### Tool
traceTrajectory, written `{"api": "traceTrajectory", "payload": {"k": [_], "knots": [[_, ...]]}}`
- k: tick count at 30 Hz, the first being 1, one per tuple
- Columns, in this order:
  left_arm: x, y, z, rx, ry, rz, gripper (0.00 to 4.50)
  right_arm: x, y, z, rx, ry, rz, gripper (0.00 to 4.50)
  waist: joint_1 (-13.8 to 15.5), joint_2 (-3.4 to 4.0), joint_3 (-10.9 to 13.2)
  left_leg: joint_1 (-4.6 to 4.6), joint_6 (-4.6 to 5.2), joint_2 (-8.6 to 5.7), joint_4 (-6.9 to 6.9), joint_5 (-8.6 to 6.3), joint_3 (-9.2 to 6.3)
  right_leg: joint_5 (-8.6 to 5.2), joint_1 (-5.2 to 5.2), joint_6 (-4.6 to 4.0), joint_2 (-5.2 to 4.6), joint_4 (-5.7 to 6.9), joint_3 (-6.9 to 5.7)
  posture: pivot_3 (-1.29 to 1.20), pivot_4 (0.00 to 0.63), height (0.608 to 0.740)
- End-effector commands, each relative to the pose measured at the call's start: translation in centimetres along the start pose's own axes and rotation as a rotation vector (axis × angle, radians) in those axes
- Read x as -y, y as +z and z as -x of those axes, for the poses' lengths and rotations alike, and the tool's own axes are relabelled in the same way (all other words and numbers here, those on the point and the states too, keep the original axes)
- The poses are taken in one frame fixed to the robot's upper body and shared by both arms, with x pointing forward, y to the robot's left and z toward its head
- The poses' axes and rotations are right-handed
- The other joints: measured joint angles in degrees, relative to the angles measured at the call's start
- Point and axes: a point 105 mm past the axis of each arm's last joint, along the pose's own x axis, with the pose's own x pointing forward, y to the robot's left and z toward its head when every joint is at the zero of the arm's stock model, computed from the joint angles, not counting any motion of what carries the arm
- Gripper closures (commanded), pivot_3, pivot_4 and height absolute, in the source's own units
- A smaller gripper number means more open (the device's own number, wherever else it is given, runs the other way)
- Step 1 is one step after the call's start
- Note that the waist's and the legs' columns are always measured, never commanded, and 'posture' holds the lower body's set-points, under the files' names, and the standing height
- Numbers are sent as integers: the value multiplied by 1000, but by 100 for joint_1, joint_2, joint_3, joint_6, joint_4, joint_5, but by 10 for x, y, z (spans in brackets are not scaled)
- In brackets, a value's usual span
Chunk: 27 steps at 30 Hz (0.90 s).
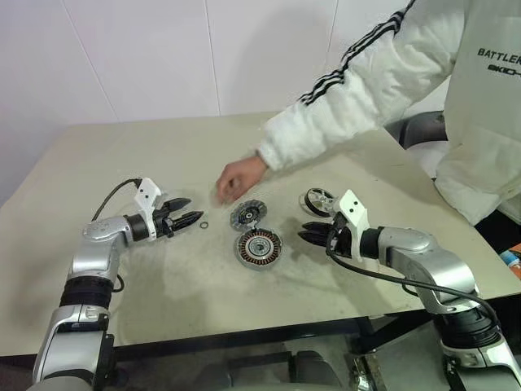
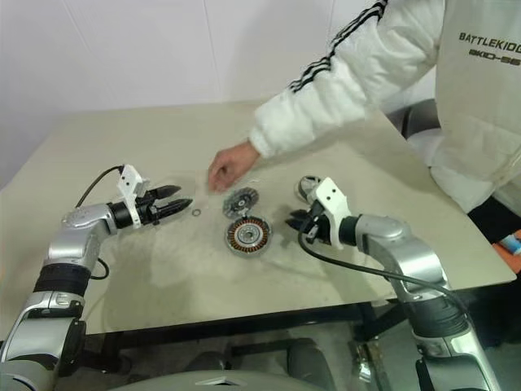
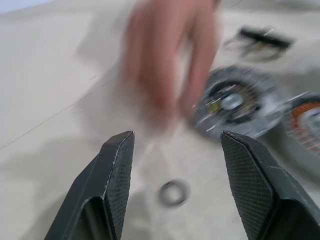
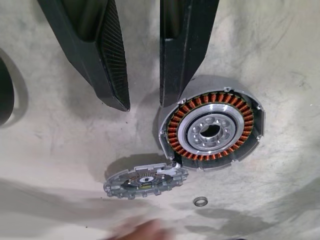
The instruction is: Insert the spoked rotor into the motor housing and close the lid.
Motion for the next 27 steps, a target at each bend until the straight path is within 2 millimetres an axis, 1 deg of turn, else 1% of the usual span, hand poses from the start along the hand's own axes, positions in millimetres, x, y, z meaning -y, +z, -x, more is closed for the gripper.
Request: {"api": "traceTrajectory", "payload": {"k": [1,3,7,11,14,20,27], "knots": [[-4,-4,1,-19,27,-85,1578,-2,9,-2,31,2,36,3513,4,0,0,0,0,0,0,0,0,2,0,-1,0,0,0,0,0,740],[-3,-14,-4,-33,46,-81,1578,-3,7,-3,27,3,35,3513,17,0,0,0,0,0,-1,0,0,10,0,-10,-1,-1,0,0,0,740],[10,-31,-18,-44,31,-69,1578,-3,5,-3,16,2,39,3513,63,0,0,0,0,0,2,0,0,11,3,-11,-1,-2,0,0,0,740],[15,-41,-28,-45,44,-38,1578,-2,3,-1,8,-7,40,3513,131,0,-1,3,0,0,2,0,0,12,3,-10,0,1,0,0,0,740],[18,-41,-35,-45,34,-42,1578,-2,-1,0,-14,-14,53,3513,174,2,-2,6,0,0,5,0,0,11,8,-10,0,2,0,0,0,740],[11,-37,-41,-46,64,-54,1578,-4,-4,1,-17,-16,54,3513,162,2,-2,11,-1,-2,14,1,0,4,16,-3,1,3,0,0,0,740],[21,-34,-54,-35,26,-62,1578,-6,-9,-1,-30,-20,63,3513,178,1,-3,9,-1,-2,13,1,0,8,17,-2,0,0,0,0,0,740]]}}
